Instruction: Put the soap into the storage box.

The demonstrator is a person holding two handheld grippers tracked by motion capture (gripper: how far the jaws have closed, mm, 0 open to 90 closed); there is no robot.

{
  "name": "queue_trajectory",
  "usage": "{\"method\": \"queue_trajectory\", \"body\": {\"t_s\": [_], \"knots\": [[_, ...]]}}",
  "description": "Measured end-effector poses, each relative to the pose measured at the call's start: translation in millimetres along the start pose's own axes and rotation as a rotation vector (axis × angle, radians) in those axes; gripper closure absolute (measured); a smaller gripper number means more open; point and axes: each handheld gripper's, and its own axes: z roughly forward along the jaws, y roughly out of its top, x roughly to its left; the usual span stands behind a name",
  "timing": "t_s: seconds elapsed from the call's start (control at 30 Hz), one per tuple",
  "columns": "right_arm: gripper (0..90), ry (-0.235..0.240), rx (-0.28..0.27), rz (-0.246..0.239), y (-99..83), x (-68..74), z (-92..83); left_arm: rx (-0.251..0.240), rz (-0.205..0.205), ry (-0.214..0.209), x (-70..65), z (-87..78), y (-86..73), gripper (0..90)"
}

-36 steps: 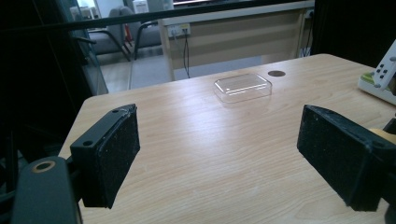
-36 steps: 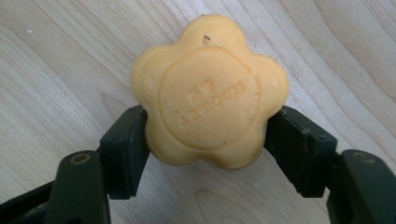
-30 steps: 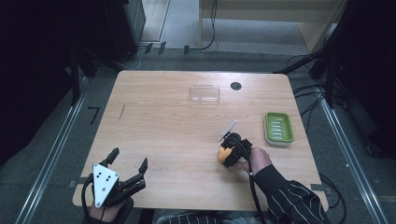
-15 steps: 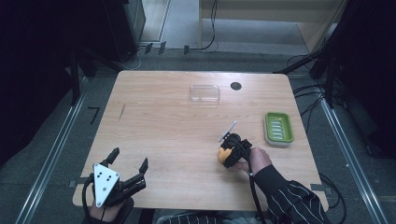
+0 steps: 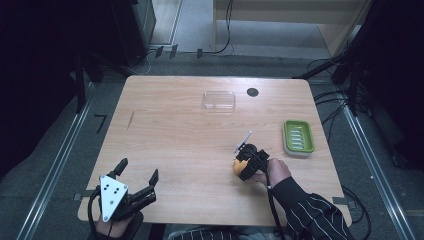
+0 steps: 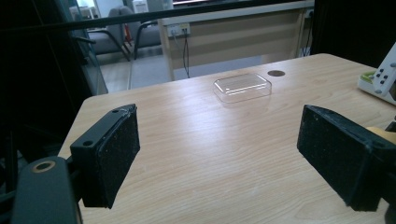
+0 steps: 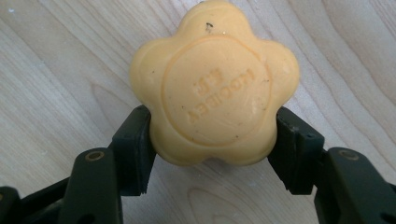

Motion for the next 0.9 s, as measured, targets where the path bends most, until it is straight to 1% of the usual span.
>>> {"method": "queue_trajectory", "body": {"t_s": [0.07, 0.13, 0.2, 0.3, 0.4, 0.47, 0.57, 0.67, 0.73, 0.8, 0.9], "knots": [[39.7, 0.012, -0.013, 0.003, -0.7, -1.4, -2.5, 0.000, 0.000, 0.001, 0.2, -0.1, 0.0, 13.6], [39.7, 0.010, -0.016, -0.002, -1.1, -2.4, -3.5, 0.000, -0.001, 0.000, 0.6, -0.3, 0.0, 13.6], [39.7, 0.015, -0.014, 0.004, -2.3, -3.0, -4.1, -0.001, -0.002, 0.000, 0.5, -0.3, 0.0, 13.6], [39.7, 0.006, -0.014, 0.001, -3.2, -5.5, -6.0, 0.000, -0.001, 0.001, 0.6, -0.4, 0.0, 13.7], [39.7, -0.009, 0.001, 0.000, -4.3, -5.0, -3.5, -0.001, -0.001, -0.001, 0.3, -0.2, 0.0, 13.6], [39.8, -0.007, -0.013, 0.000, -4.8, -4.8, -4.1, -0.002, -0.002, -0.002, 0.2, -0.3, 0.1, 13.6], [39.8, -0.011, -0.018, -0.002, -4.7, -4.1, -4.8, -0.001, -0.002, 0.000, 0.5, -0.3, 0.1, 13.7], [39.8, -0.002, -0.023, -0.008, -4.7, -4.3, -6.7, -0.002, -0.001, 0.000, 0.5, -0.4, 0.0, 13.6], [39.8, 0.003, -0.039, -0.003, -5.4, -4.7, -8.6, -0.002, -0.002, 0.001, 0.8, -0.4, 0.0, 13.6], [39.8, 0.007, -0.049, -0.010, -6.0, -6.2, -11.0, -0.002, -0.002, 0.001, 0.8, -0.4, 0.0, 13.7], [39.8, 0.003, -0.070, -0.002, -7.4, -7.9, -15.5, -0.002, -0.002, 0.001, 0.6, -0.3, 0.0, 13.6]]}}
